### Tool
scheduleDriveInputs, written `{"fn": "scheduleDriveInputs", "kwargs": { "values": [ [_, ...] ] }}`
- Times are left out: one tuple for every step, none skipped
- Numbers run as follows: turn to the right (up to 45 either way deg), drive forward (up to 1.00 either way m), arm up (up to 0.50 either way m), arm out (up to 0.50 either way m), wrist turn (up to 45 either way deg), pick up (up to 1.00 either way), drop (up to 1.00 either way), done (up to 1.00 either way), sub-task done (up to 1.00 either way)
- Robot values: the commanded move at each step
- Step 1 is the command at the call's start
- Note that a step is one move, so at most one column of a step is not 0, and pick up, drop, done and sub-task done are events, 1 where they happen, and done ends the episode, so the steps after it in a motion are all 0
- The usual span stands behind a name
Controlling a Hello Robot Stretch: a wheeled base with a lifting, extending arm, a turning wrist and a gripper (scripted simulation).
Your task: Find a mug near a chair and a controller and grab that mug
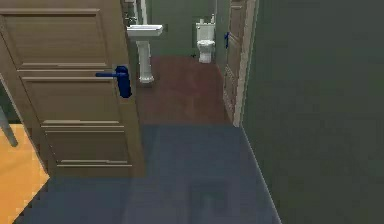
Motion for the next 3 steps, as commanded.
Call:
{"fn": "scheduleDriveInputs", "kwargs": {
  "values": [
    [0.0, 1.0, 0.0, 0.0, 0.0, 0.0, 0.0, 0.0, 0.0],
    [0.0, 0.75, 0.0, 0.0, 0.0, 0.0, 0.0, 0.0, 0.0],
    [-33.0, 0.0, 0.0, 0.0, 0.0, 0.0, 0.0, 0.0, 0.0]
  ]
}}
